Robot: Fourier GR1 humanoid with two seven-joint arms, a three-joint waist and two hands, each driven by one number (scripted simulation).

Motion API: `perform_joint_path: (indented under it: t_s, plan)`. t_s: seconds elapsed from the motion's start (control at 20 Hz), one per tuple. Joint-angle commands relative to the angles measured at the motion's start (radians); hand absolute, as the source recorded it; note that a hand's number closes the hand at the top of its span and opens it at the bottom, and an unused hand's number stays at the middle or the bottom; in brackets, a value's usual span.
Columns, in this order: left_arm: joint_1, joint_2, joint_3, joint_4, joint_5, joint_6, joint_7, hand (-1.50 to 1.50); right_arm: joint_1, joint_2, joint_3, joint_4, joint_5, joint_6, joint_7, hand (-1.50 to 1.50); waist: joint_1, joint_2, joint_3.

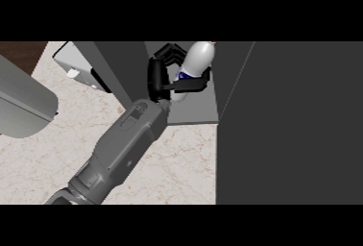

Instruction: Pick up the bottled water, place it into the cabinet and close the cabinet

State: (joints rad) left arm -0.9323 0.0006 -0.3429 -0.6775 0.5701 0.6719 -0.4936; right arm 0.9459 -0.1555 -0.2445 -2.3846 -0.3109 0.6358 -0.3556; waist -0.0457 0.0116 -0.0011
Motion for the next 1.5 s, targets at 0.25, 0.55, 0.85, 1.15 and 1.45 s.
perform_joint_path:
  t_s: [0.25, 0.55, 0.85, 1.15, 1.45]
  plan:
    - [-0.179, 0.015, 0.000, 0.275, -0.092, -0.008, 0.015, -1.50, 0.011, -0.023, -0.053, -0.051, -0.141, 0.022, 0.020, -1.50, -0.001, -0.001, 0.001]
    - [-0.261, 0.000, 0.022, 0.411, -0.111, 0.011, 0.010, -1.50, 0.022, 0.023, 0.007, -0.083, -0.058, 0.029, 0.011, -1.50, -0.022, 0.003, 0.001]
    - [-0.248, 0.000, 0.088, 0.410, -0.058, -0.080, -0.047, -1.50, 0.003, 0.005, -0.009, -0.101, -0.115, 0.004, 0.051, -1.50, -0.019, 0.007, -0.001]
    - [-0.279, 0.022, 0.127, 0.358, -0.048, -0.182, -0.096, -1.50, -0.044, 0.010, -0.014, -0.080, -0.092, -0.030, 0.076, -1.50, 0.013, -0.001, 0.000]
    - [-0.202, 0.000, 0.100, 0.222, -0.005, -0.284, -0.081, -1.50, -0.023, 0.020, -0.007, -0.098, -0.087, -0.002, 0.065, -1.50, 0.025, -0.012, 0.000]
